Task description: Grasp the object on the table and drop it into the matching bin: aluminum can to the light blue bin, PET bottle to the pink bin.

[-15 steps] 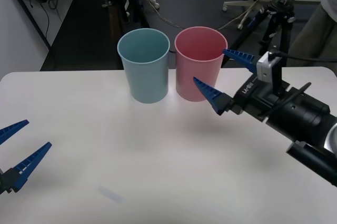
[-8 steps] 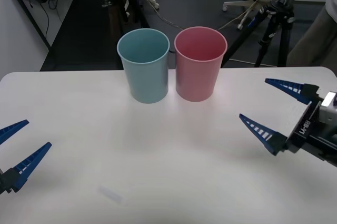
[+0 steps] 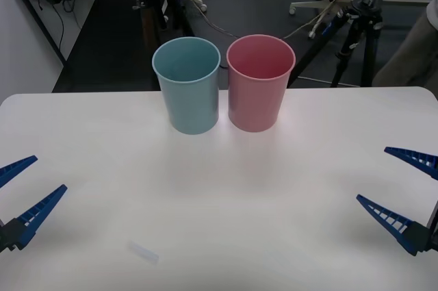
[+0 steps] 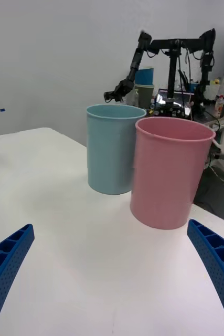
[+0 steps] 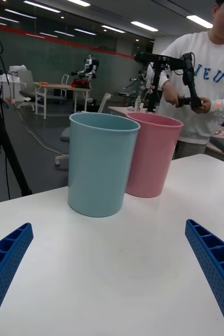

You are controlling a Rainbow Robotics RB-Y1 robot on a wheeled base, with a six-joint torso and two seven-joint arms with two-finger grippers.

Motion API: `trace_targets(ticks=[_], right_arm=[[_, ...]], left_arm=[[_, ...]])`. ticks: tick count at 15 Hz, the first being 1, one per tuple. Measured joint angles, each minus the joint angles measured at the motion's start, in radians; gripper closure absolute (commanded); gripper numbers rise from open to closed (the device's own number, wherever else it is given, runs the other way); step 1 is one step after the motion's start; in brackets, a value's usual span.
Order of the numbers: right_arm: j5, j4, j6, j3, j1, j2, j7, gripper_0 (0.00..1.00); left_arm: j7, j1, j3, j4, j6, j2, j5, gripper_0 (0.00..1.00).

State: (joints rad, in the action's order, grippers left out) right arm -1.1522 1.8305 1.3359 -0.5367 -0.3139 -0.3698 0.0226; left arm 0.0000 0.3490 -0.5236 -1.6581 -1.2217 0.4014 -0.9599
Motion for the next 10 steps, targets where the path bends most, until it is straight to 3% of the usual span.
trace_targets(ticks=[10], right_arm=[[0.023, -0.009, -0.002, -0.069, -0.073, -0.003, 0.013, 0.0]], left_arm=[[0.0, 0.0, 0.0, 0.0, 0.0, 0.0, 0.0, 0.0]])
